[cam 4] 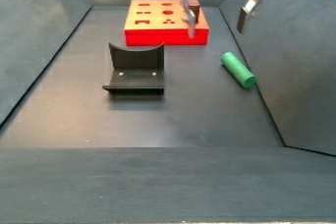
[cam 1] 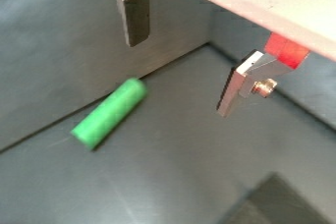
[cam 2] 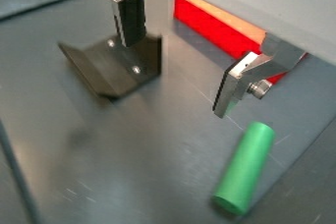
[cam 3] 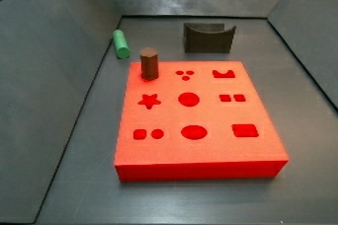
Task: Pick up the round object. Move up. Place the round object on the fixture. Regrasp the round object. Move to above the board. Insert the round object.
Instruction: Pick up the round object.
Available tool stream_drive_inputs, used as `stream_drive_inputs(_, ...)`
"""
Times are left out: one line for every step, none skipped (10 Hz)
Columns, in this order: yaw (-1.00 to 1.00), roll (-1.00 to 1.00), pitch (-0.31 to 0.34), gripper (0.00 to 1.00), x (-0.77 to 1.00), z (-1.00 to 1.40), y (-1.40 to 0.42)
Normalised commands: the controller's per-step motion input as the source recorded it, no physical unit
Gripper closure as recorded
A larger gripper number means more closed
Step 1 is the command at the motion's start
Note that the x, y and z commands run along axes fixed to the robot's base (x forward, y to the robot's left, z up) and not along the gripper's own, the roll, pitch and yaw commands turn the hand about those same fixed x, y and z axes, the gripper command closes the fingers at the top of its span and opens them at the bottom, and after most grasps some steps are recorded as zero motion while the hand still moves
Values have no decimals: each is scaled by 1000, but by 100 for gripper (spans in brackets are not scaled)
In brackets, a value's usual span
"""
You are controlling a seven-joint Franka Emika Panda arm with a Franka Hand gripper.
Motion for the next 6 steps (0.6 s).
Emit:
stream_drive_inputs(446, 123, 4, 0, -414, -920, -534)
stream_drive_inputs(283, 57, -4, 0, -283, -1000, -629)
stream_drive_inputs(51, 0, -21, 0, 0, -1000, -331)
stream_drive_inputs(0, 0, -19, 0, 0, -1000, -349)
stream_drive_inputs(0, -36, -36, 0, 0, -991, -311)
stream_drive_inputs(0, -24, -29, 0, 0, -1000, -166)
